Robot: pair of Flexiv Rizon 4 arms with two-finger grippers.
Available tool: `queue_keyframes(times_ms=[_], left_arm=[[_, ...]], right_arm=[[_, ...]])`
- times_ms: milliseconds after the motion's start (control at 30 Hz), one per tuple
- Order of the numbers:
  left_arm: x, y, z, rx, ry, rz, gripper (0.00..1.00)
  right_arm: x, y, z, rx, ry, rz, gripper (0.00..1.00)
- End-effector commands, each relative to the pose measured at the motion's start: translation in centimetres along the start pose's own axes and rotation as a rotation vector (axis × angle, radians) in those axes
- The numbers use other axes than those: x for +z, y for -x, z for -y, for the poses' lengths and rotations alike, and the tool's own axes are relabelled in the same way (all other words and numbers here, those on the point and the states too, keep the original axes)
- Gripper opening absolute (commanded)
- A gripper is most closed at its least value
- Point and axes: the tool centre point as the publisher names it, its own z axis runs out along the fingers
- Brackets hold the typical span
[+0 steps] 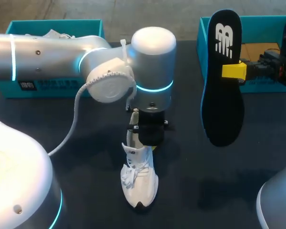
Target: Take the shoe out of the shoebox, open the shoe tongue, remove and reinsert the insole, then place the shoe into the shoebox
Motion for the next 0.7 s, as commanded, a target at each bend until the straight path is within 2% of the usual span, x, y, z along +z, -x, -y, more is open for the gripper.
queue_keyframes(times_ms=[33, 533, 567, 600, 633, 700], left_arm=[[0.26, 0.39, -0.26, -0.001, -0.004, -0.002, 0.0], [0.55, 0.55, -0.16, -0.005, -0.011, -0.014, 0.0], [0.54, 0.59, -0.14, -0.013, -0.014, -0.013, 0.34], [0.45, 0.61, -0.14, -0.016, -0.015, -0.01, 0.76], [0.3, 0.6, -0.18, -0.023, -0.015, 0.0, 0.99], [-0.23, 0.7, -0.37, -0.043, -0.03, 0.022, 1.0]], right_arm=[[0.17, 0.09, 0.01, 0.002, -0.002, 0.001, 0.0], [0.17, 0.09, 0.01, 0.002, -0.002, 0.001, 0.0], [0.17, 0.09, 0.01, 0.002, -0.002, 0.001, 0.0], [0.17, 0.09, 0.01, 0.002, -0.002, 0.001, 0.0], [0.17, 0.09, 0.01, 0.002, -0.002, 0.001, 0.0], [0.17, 0.09, 0.01, 0.002, -0.002, 0.001, 0.0]])
